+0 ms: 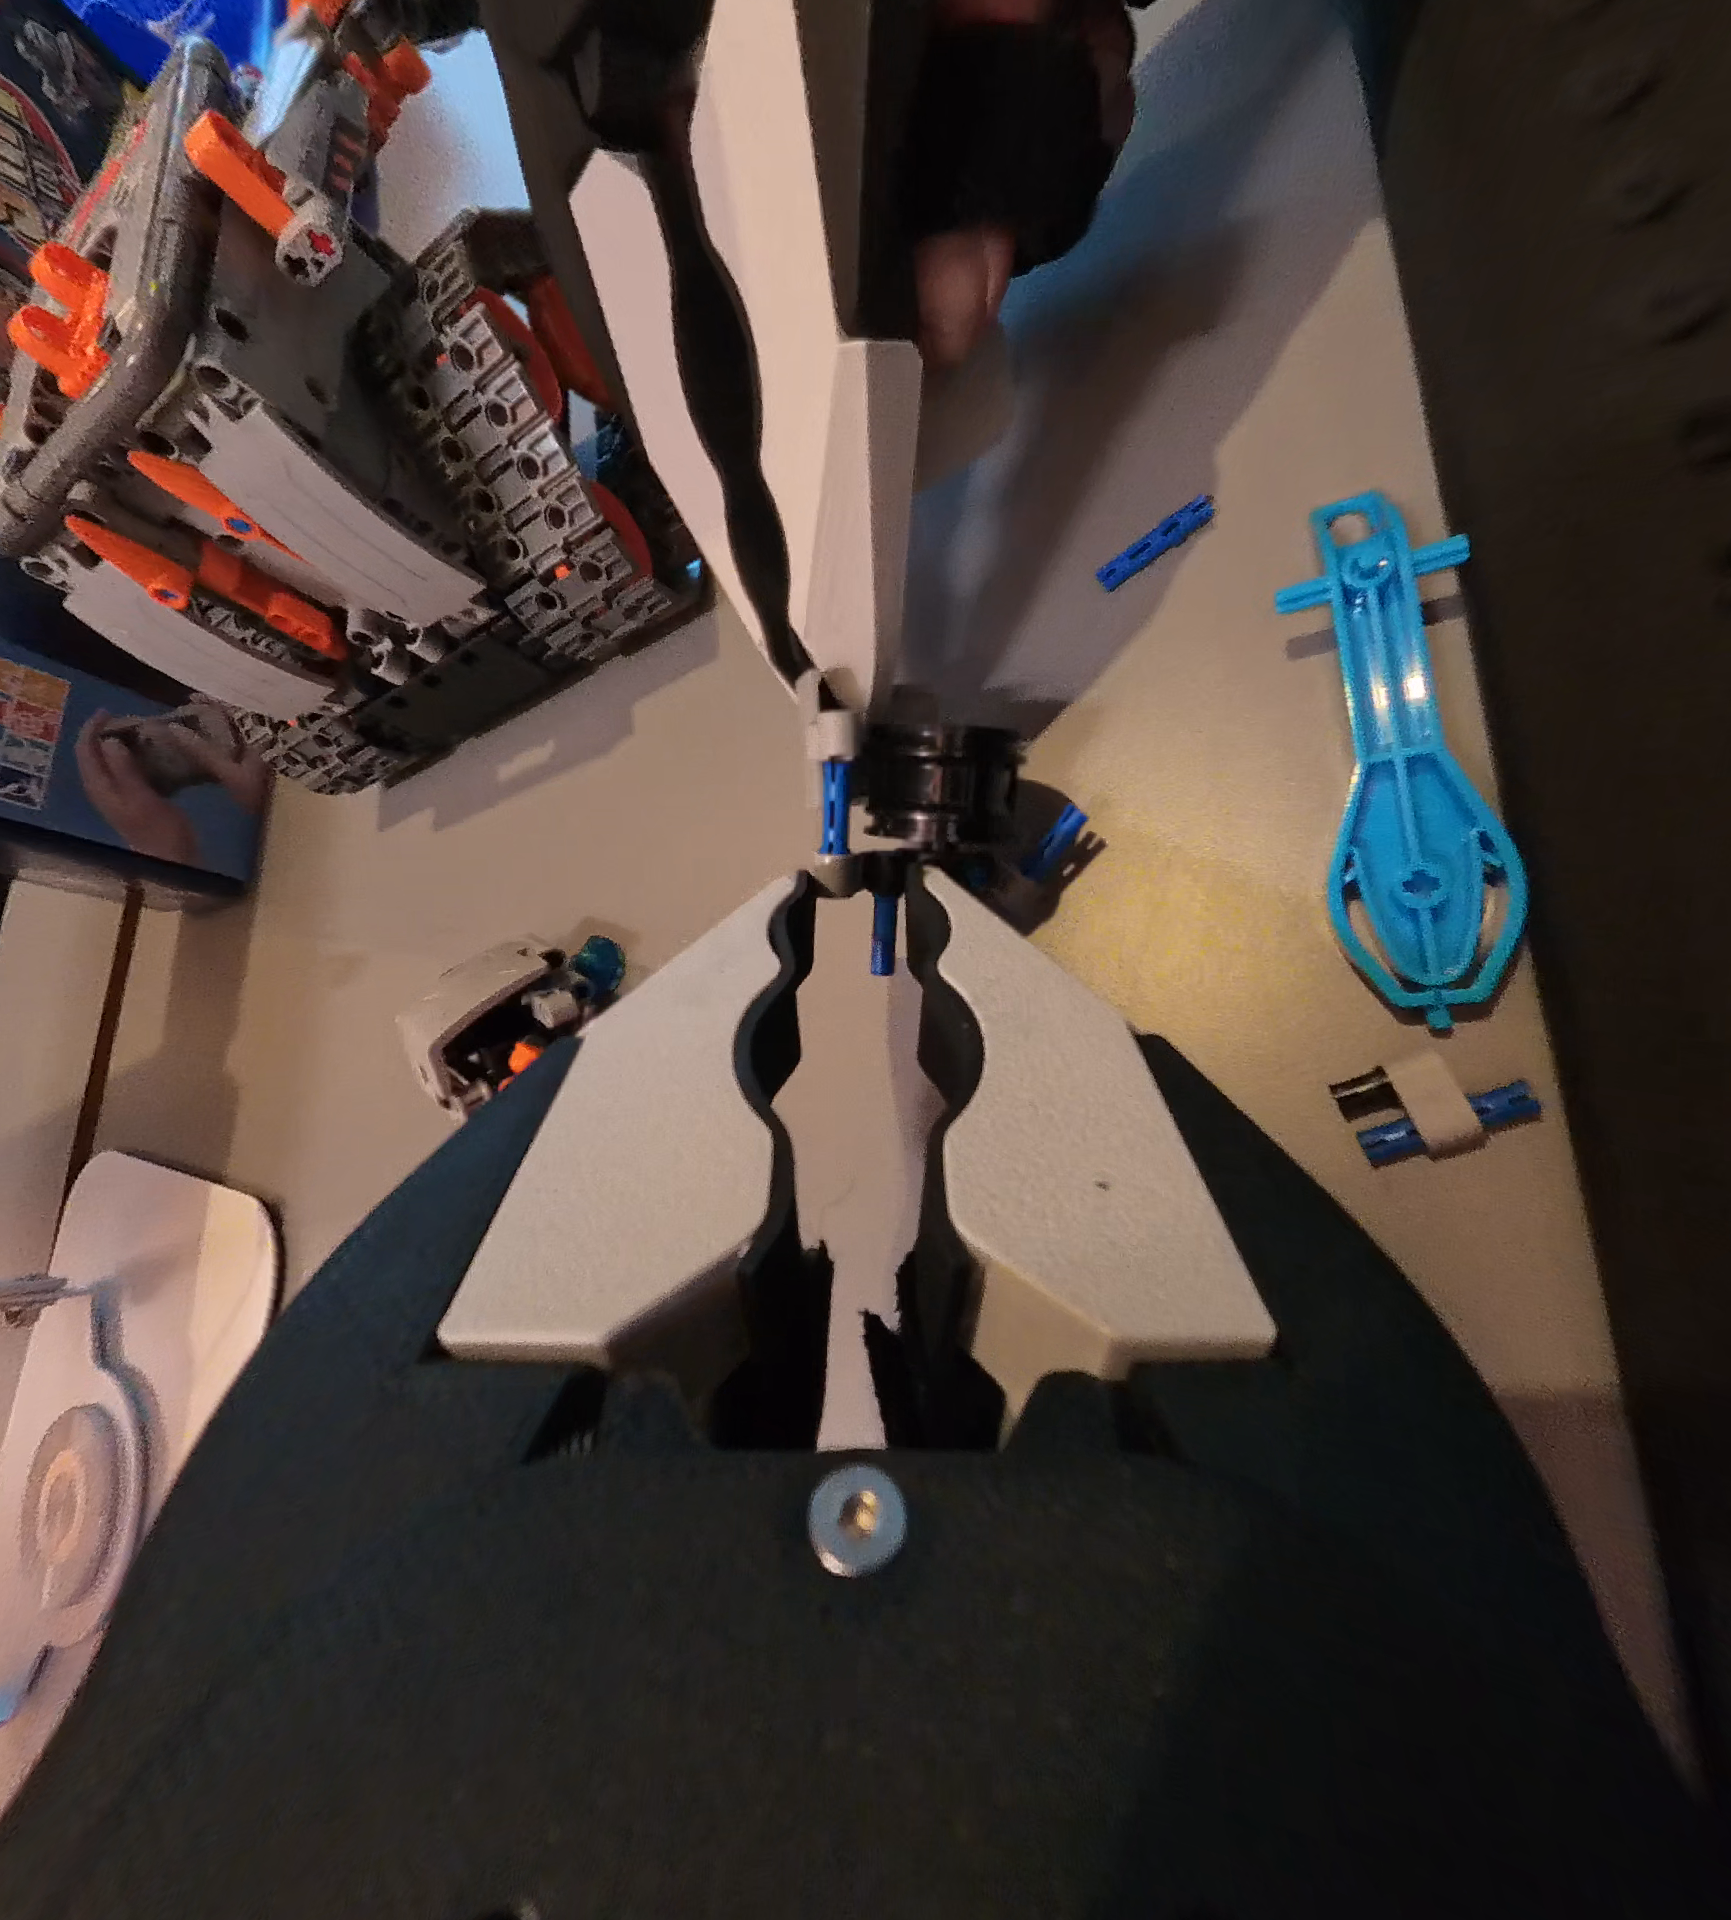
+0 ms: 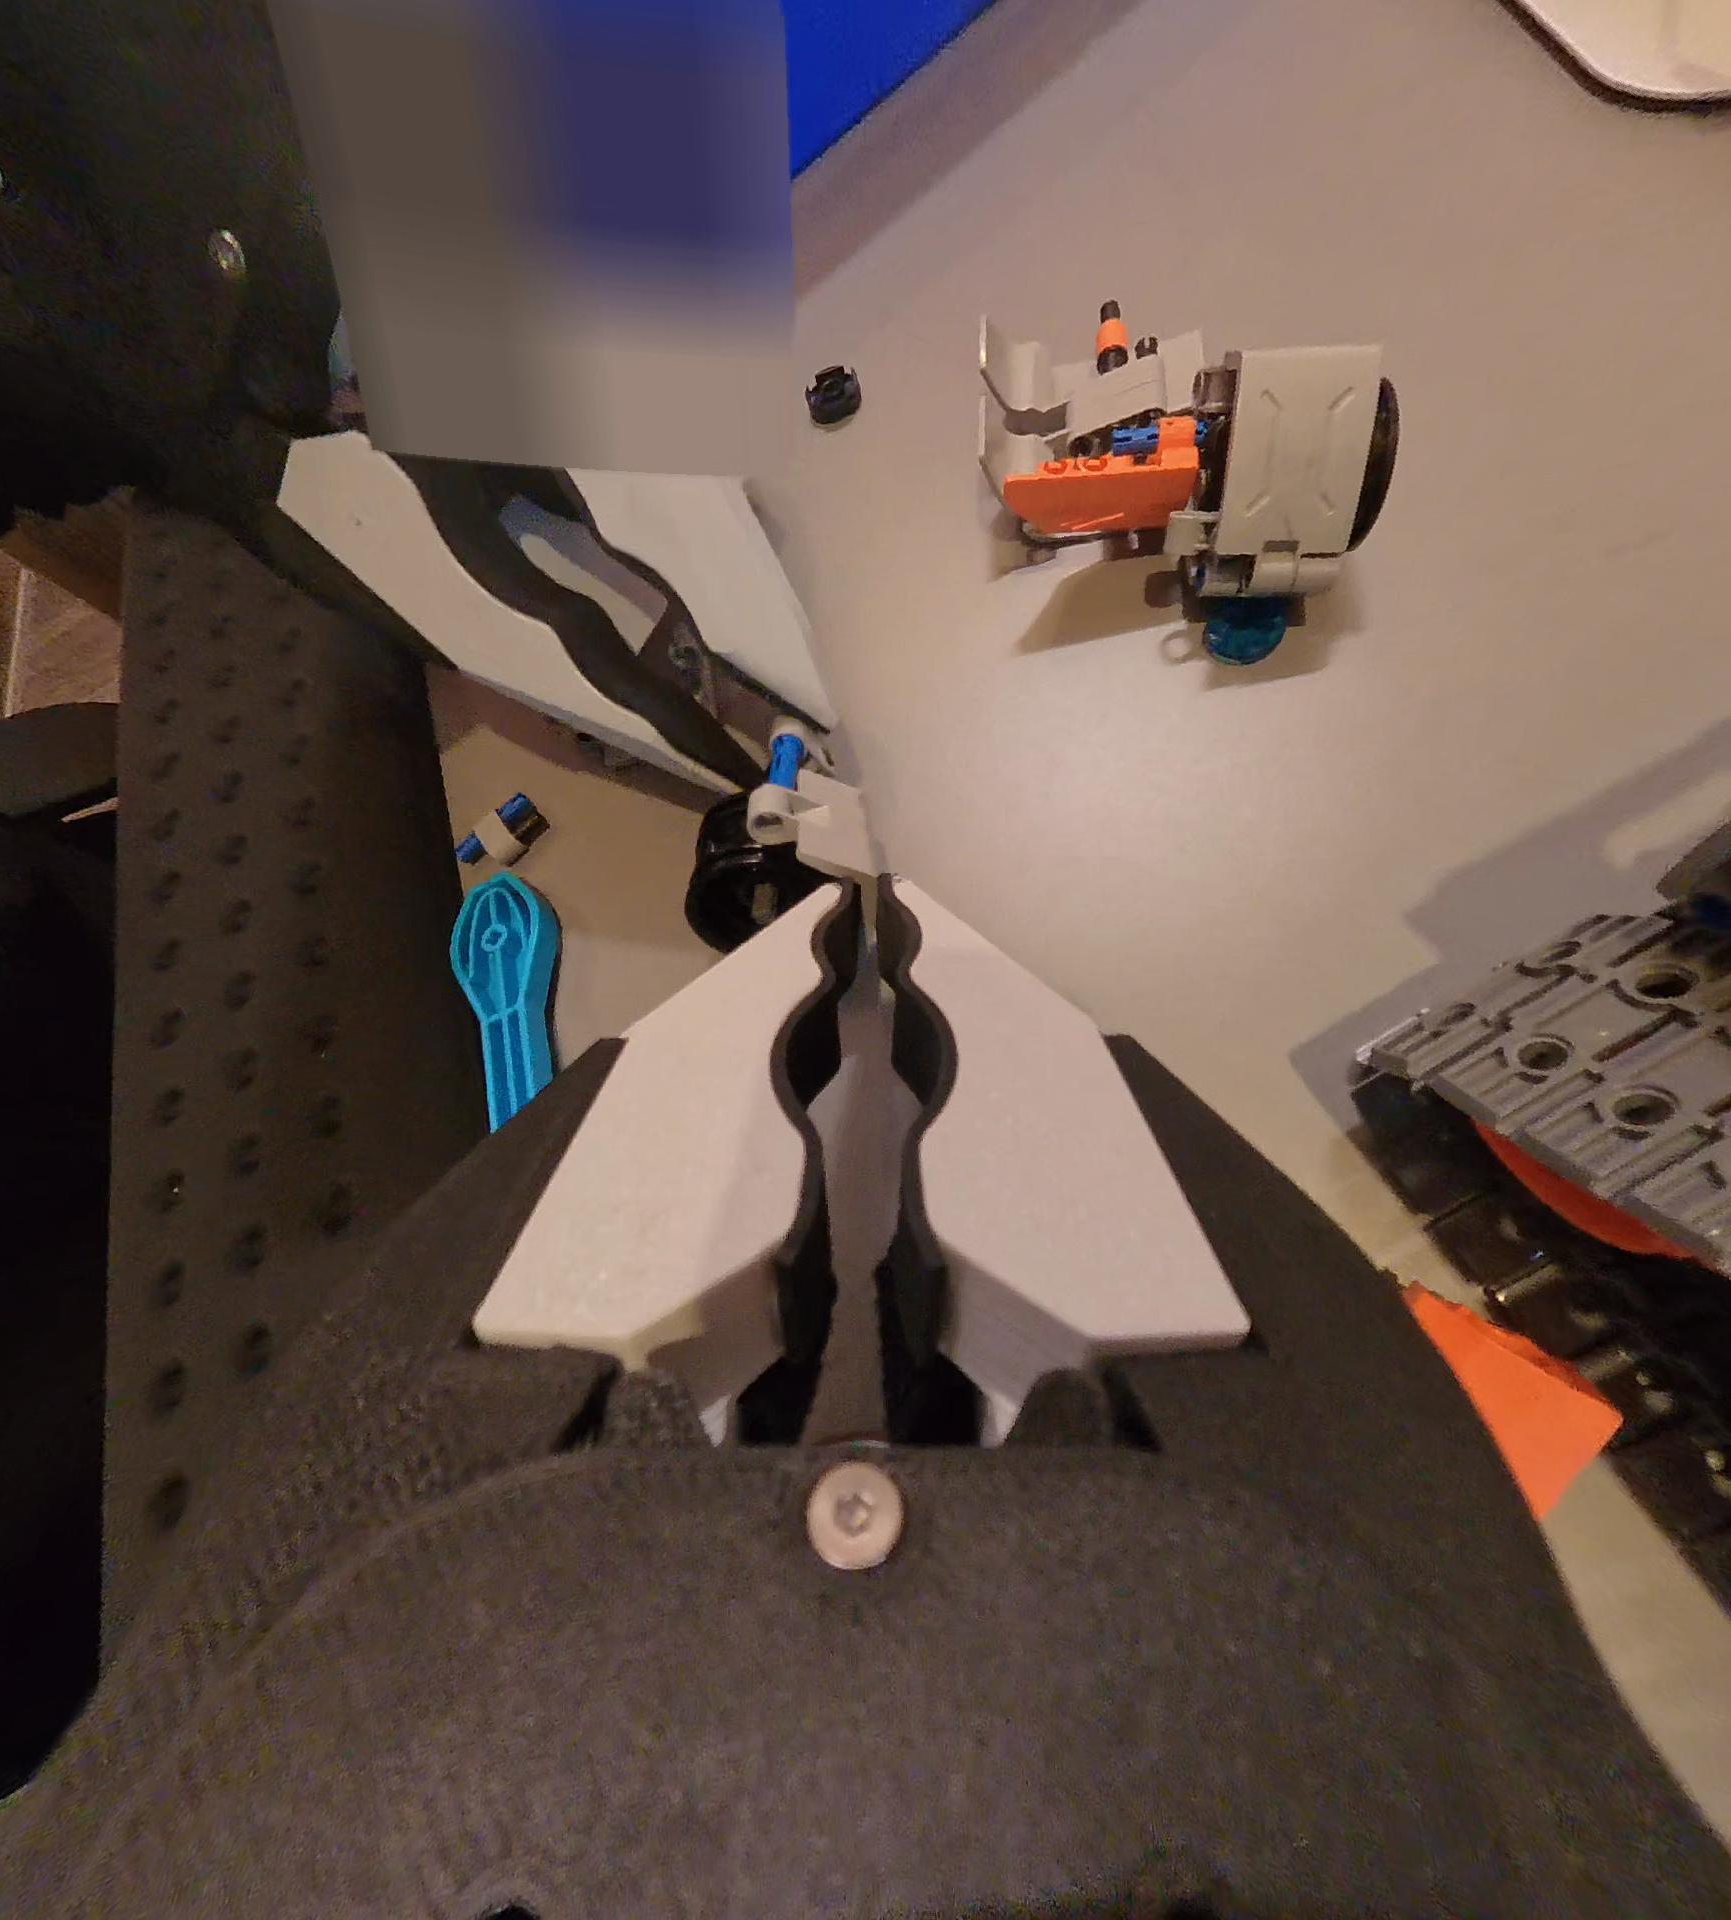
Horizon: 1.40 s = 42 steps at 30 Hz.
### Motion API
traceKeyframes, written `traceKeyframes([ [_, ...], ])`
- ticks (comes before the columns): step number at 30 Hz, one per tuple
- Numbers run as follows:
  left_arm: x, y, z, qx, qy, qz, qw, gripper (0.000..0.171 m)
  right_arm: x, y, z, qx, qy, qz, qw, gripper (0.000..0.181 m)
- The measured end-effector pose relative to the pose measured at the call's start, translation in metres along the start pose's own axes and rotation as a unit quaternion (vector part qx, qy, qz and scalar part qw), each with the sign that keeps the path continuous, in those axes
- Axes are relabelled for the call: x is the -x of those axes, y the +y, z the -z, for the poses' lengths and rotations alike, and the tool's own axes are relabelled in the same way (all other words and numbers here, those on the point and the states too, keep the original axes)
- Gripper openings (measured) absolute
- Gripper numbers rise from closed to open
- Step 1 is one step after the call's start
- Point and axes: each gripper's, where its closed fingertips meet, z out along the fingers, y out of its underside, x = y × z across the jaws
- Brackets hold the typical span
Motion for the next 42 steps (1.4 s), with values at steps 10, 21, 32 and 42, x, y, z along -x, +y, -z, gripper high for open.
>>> traceKeyframes([
  [10,0.006,0.002,-0.001,0.031,-0.047,-0.030,0.998,0.015,-0.003,-0.002,0.001,-0.001,0.033,0.028,0.999,0.001],
  [21,0.004,0.002,0.000,0.034,-0.035,-0.023,0.999,0.015,0.004,-0.007,0.003,0.003,0.062,0.143,0.988,0.003],
  [32,0.004,0.004,0.000,0.041,-0.027,-0.013,0.999,0.014,0.007,-0.018,0.012,-0.014,0.096,0.198,0.975,0.000],
  [42,0.000,0.005,-0.004,0.026,0.019,0.044,0.999,0.013,0.010,-0.019,0.010,0.008,0.131,0.275,0.952,0.000],
])
